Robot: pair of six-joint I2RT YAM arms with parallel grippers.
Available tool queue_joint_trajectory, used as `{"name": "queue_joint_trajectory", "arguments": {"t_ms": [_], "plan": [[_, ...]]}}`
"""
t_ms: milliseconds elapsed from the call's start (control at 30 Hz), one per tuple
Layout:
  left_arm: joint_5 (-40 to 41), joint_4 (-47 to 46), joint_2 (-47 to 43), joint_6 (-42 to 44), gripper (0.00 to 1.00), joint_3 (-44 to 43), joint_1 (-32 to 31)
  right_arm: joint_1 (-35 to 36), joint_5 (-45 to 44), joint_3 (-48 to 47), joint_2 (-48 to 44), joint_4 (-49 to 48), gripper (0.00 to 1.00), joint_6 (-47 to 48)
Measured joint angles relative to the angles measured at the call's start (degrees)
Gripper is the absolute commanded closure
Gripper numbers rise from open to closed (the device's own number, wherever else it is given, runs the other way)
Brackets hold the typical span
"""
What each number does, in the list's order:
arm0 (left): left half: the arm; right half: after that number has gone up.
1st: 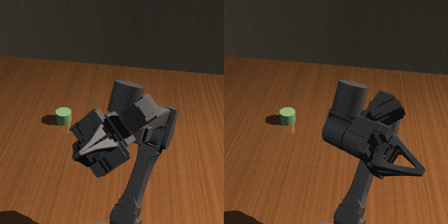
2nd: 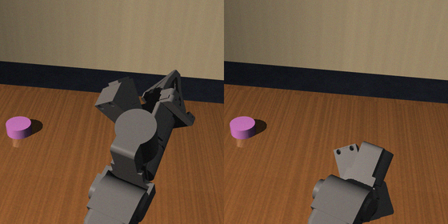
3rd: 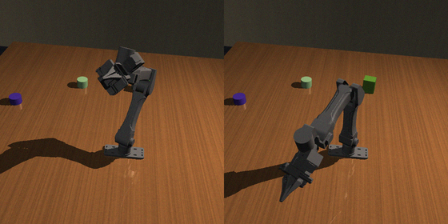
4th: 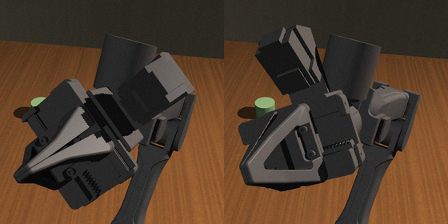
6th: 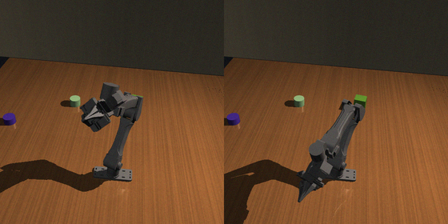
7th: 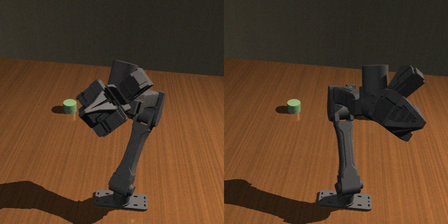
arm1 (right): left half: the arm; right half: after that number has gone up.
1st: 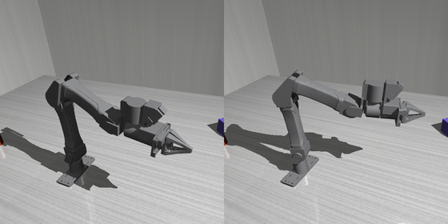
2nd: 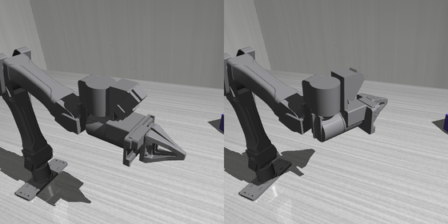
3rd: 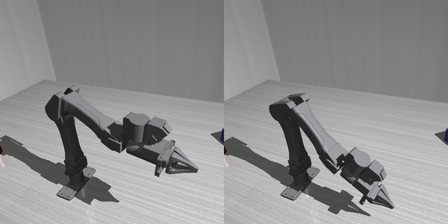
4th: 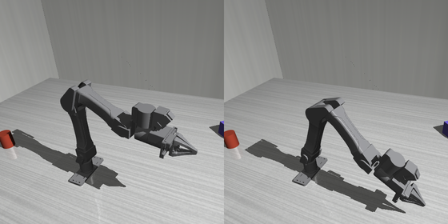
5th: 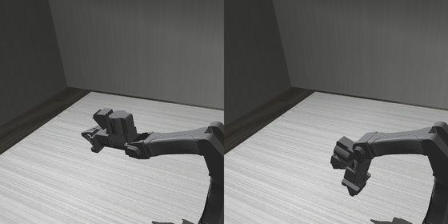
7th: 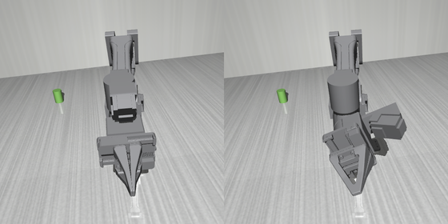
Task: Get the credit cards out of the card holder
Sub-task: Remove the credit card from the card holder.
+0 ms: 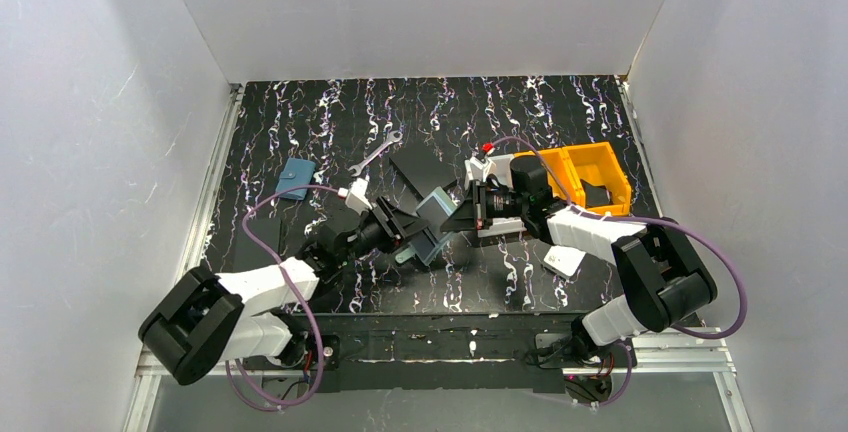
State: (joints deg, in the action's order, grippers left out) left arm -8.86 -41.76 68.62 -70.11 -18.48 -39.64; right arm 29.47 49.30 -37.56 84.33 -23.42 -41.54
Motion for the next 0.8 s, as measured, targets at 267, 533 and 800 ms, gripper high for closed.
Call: {"name": "queue_joint_trajectory", "arguments": {"t_ms": [267, 533, 800], "plan": [[-1.11, -2.84, 5.22, -0.74, 0.58, -1.07, 0.00, -0.31, 0.35, 0.83, 0.00, -3.98, 0.99, -3.37], [-1.70, -6.27, 5.95, -1.92, 0.59, -1.25, 0.00, -0.72, 0.35, 0.98, 0.02, -5.09, 0.99, -4.39], [-1.75, -9.16, 5.66, -3.21, 0.62, -1.01, 0.00, -0.92, 0.48, 0.98, 0.02, -5.35, 0.99, -4.85]]}}
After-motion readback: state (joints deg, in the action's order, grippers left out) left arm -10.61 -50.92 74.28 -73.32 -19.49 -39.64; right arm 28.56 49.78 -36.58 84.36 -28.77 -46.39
